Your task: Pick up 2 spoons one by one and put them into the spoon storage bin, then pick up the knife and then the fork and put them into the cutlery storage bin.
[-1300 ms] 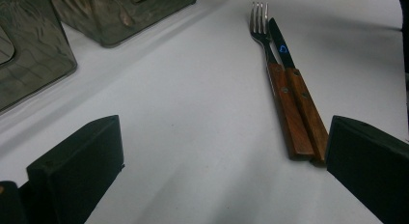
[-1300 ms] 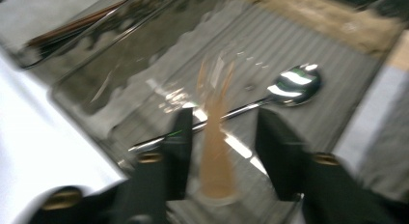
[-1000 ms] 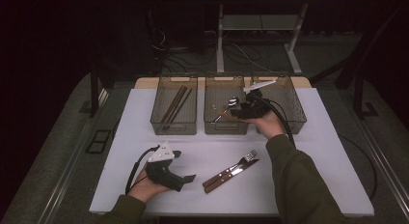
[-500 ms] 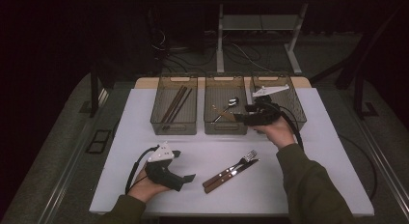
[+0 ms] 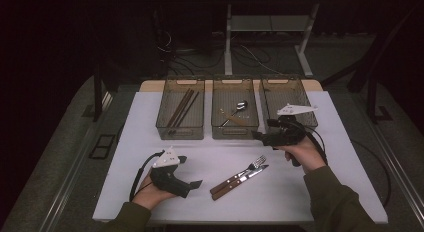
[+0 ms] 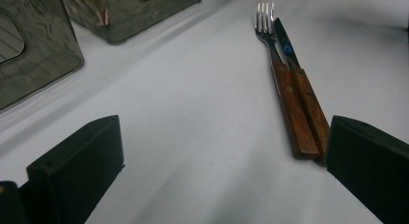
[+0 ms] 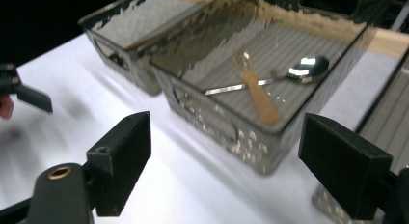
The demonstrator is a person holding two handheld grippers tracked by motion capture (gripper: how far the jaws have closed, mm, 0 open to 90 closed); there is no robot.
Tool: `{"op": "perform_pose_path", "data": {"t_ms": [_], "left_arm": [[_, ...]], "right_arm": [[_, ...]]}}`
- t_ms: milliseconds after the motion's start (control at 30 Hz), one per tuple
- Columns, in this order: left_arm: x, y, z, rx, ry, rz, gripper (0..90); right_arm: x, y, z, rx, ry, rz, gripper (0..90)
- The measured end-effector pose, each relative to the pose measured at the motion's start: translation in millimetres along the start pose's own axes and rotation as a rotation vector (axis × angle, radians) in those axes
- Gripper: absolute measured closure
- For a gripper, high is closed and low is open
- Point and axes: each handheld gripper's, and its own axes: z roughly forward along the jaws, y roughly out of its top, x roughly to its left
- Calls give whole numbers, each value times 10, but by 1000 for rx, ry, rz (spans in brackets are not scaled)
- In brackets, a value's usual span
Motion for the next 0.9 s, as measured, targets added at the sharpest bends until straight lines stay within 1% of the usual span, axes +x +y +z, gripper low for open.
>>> {"op": "perform_pose_path", "data": {"t_ms": [67, 100, 133, 200, 267, 467, 600, 700, 800, 867, 900], "left_arm": [[2, -1, -2, 1, 0, 0, 0], [6, -2, -3, 2, 1, 5, 0], [10, -2, -10, 8, 1, 12, 0], [6, -5, -12, 9, 0, 6, 0], [6, -7, -14, 11, 3, 5, 0], [13, -13, -26, 11, 6, 1, 0], [9, -13, -26, 12, 3, -1, 0], [7, -14, -13, 12, 3, -1, 0], [8, -12, -15, 14, 4, 0, 0], [3, -13, -20, 13, 5, -1, 0], [0, -12, -23, 12, 6, 0, 0]], "right_arm": [[3, -68, -26, -12, -3, -7, 137], [6, -101, -37, -13, -3, -12, 134], [18, -137, -51, -15, -6, -8, 134], [27, -206, -77, -11, -5, -24, 134], [46, -273, -104, -19, -26, -43, 134], [72, -461, -201, -33, -16, -64, 134], [78, -593, -253, -17, -17, -80, 134], [66, -697, -286, -18, -24, -77, 134], [37, -789, -319, -8, -17, -67, 134], [23, -845, -339, -6, -23, -70, 134], [20, -867, -352, 4, -25, -66, 134]]}}
